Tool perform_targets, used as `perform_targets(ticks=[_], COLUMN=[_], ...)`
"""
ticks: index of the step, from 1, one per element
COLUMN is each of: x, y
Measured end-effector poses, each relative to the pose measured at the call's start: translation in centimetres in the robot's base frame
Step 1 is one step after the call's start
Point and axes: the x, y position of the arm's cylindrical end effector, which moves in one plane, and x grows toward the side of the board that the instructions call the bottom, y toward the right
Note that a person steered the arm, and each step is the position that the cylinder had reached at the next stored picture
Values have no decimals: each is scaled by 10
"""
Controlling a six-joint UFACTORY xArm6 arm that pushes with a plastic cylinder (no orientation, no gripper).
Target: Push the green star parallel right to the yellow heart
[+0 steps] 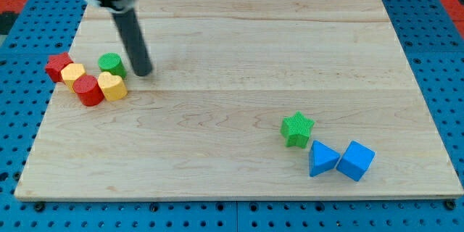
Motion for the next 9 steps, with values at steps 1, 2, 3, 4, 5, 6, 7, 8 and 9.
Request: perform_targets(ticks=[1, 2, 3, 4, 5, 6, 7, 8, 9], x=[17, 42, 84, 96, 96, 96, 98, 101, 111], y=[130, 249, 278, 196, 135, 143, 191, 213, 172])
